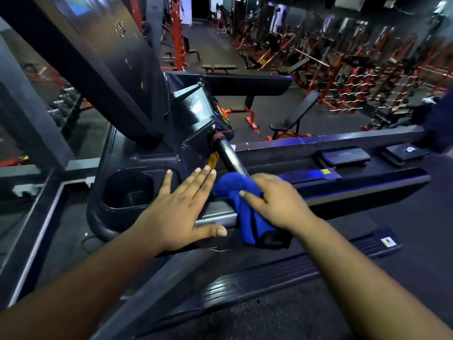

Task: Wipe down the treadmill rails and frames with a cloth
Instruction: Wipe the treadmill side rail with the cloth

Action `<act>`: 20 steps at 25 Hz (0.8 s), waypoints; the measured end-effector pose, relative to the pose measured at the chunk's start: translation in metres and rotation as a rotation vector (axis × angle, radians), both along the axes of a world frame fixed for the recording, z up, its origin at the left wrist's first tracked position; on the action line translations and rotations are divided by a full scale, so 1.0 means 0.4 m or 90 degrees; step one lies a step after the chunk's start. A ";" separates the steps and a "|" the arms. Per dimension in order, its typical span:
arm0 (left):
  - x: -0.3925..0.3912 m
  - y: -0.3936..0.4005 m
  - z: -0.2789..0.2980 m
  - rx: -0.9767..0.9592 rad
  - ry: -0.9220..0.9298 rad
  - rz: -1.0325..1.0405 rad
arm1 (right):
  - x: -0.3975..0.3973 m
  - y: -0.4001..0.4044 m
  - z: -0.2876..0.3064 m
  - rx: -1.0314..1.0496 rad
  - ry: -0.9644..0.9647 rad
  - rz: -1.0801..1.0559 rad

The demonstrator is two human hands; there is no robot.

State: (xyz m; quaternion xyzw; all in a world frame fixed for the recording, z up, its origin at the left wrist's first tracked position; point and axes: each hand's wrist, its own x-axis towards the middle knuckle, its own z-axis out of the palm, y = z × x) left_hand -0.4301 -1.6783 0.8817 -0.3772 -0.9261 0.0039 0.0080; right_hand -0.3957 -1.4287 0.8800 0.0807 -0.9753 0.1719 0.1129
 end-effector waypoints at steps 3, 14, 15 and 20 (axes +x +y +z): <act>-0.012 0.006 0.011 0.010 -0.020 0.004 | -0.030 0.020 0.011 -0.124 0.166 -0.198; -0.092 -0.103 0.014 0.016 -0.089 0.002 | -0.170 -0.099 0.047 -0.007 -0.365 -0.158; -0.097 -0.104 0.014 0.024 -0.098 -0.001 | -0.208 -0.120 0.054 -0.010 -0.343 -0.149; -0.104 -0.113 0.013 0.042 -0.101 -0.006 | -0.231 -0.118 0.047 0.092 -0.288 -0.109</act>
